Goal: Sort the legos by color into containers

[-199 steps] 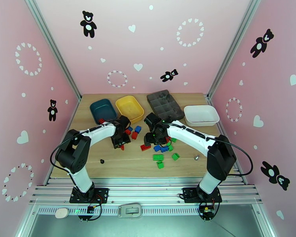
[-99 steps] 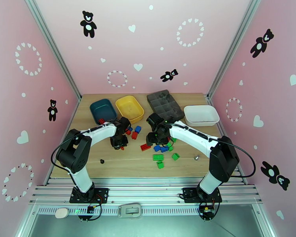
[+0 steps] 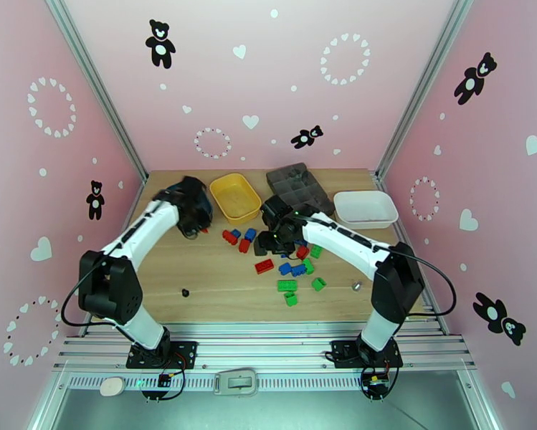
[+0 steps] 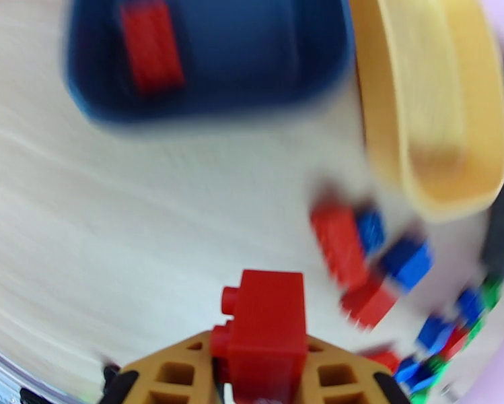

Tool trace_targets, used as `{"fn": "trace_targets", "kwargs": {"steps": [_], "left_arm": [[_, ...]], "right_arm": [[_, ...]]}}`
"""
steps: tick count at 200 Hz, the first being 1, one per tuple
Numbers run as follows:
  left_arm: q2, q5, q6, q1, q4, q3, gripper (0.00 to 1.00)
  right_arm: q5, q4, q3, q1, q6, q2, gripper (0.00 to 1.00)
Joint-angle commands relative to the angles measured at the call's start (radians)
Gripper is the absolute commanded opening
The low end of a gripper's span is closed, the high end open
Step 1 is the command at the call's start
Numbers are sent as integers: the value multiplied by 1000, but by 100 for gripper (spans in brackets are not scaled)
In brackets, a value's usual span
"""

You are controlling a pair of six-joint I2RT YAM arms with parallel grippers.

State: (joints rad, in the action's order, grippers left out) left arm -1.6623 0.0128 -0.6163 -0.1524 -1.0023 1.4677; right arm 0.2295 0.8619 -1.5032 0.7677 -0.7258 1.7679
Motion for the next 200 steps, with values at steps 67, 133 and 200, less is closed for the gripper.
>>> {"fn": "trace_targets", "kwargs": {"steps": [67, 133, 200], "left_arm": [[-290, 59, 78, 184, -68, 339, 53], [-164, 85, 95, 116, -14, 200, 69], [30, 83, 132, -200, 115, -109, 73]], "right_arm": [[141, -18, -225, 11, -20, 129, 64], [90, -28, -104, -7, -18, 51, 66], [16, -24, 89, -67, -15, -81, 67]]}}
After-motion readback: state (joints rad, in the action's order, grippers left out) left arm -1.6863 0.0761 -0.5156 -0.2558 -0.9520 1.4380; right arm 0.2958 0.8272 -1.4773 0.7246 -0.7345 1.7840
